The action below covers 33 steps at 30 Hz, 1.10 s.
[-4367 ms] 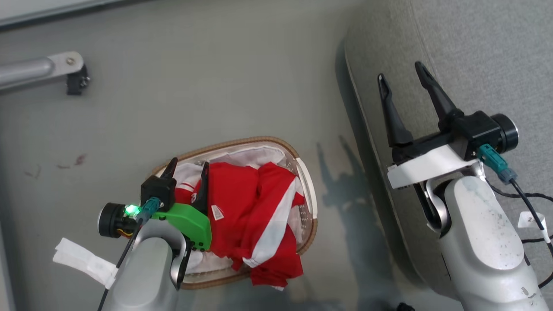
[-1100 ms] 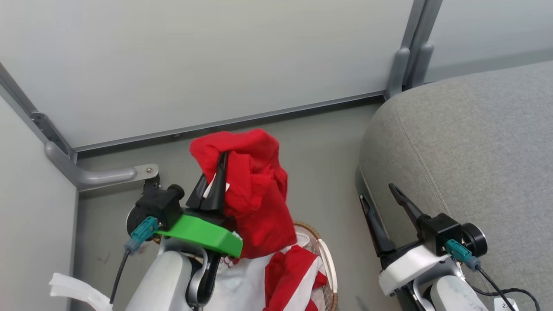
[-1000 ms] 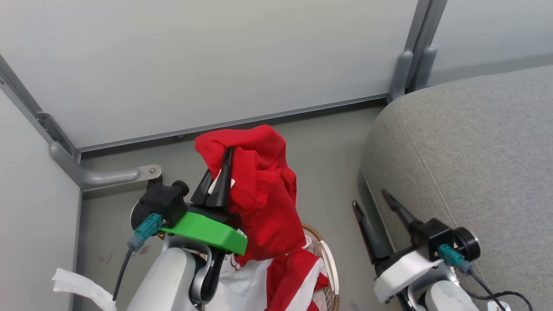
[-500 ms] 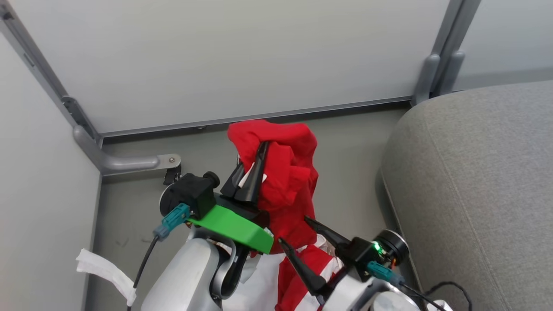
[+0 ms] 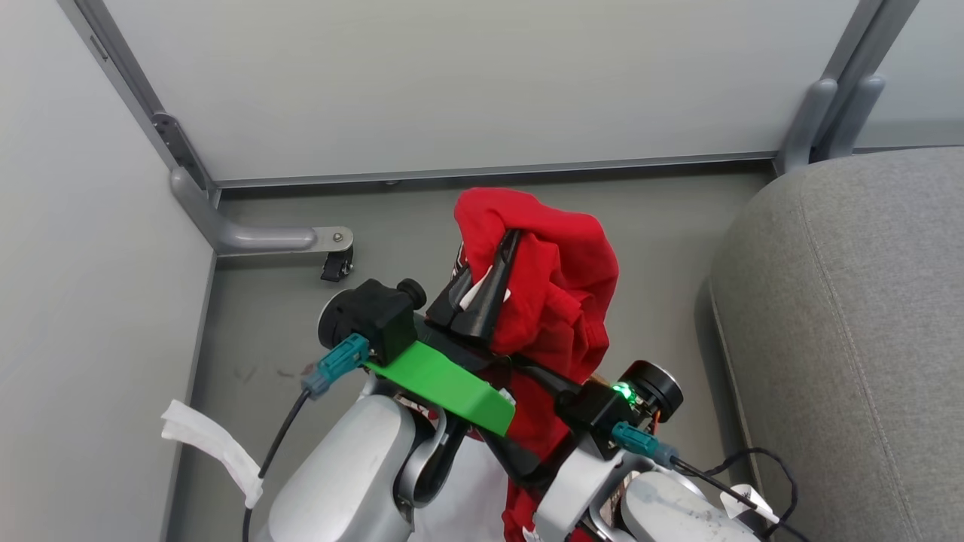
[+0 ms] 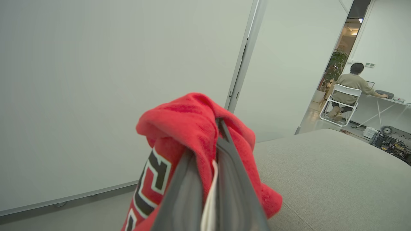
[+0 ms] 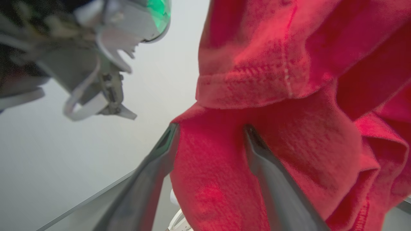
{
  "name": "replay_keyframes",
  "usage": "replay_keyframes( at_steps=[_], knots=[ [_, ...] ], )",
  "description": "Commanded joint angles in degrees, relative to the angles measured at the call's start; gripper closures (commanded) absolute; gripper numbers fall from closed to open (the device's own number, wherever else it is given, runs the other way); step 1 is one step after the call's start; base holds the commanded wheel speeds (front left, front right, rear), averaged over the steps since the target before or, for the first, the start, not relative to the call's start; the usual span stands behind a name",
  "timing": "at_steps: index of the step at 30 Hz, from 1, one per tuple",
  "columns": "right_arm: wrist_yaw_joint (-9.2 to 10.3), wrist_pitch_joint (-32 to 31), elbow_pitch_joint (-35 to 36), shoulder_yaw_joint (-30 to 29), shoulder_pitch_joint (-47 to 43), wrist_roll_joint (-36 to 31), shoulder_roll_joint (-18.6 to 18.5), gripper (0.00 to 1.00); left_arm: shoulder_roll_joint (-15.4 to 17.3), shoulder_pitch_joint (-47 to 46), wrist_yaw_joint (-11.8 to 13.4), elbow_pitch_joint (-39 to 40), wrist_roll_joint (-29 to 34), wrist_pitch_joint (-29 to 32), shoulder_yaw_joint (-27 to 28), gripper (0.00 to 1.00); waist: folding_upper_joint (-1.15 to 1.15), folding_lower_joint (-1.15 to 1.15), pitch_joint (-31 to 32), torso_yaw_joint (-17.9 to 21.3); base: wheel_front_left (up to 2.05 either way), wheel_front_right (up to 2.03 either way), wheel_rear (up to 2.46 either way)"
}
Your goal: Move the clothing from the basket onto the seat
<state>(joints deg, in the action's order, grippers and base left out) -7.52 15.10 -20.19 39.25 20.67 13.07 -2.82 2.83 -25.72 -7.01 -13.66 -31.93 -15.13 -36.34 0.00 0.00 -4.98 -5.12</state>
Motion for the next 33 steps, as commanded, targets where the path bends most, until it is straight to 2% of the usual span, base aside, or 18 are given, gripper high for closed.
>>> replay_keyframes(
  at_steps=[1,11,24,32,33],
  knots=[
    [0.06,0.1,0.1,0.0,0.2,0.2,-0.3,0.0,0.1,-1.1,0.3,0.1,-0.4,0.0,-0.3,1.0,0.0,0.0,-0.5,-0.6,0.0,0.0,0.0],
    [0.06,0.1,-2.7,0.0,1.2,-2.3,-0.3,0.0,0.1,-1.4,0.5,0.8,-1.4,0.0,-2.6,1.0,0.0,0.0,0.2,-1.2,0.0,0.0,0.0],
    [0.06,0.1,-11.3,-5.8,0.8,-7.8,-0.2,0.0,0.1,-1.0,0.9,1.4,-2.2,0.0,-4.9,1.0,0.0,0.0,0.8,-2.1,0.0,0.0,0.0],
    [0.06,0.1,-12.1,-8.8,1.8,-8.6,-0.3,0.0,0.1,-1.0,0.8,1.2,-2.2,0.0,-4.8,1.0,0.0,0.0,0.5,-2.0,0.0,0.0,0.0],
    [0.06,0.1,-12.2,-9.1,1.8,-8.6,-0.2,0.15,0.1,-1.0,0.8,1.2,-2.2,0.0,-4.8,1.0,0.0,0.0,0.4,-2.0,0.0,0.0,0.0]
  ],
)
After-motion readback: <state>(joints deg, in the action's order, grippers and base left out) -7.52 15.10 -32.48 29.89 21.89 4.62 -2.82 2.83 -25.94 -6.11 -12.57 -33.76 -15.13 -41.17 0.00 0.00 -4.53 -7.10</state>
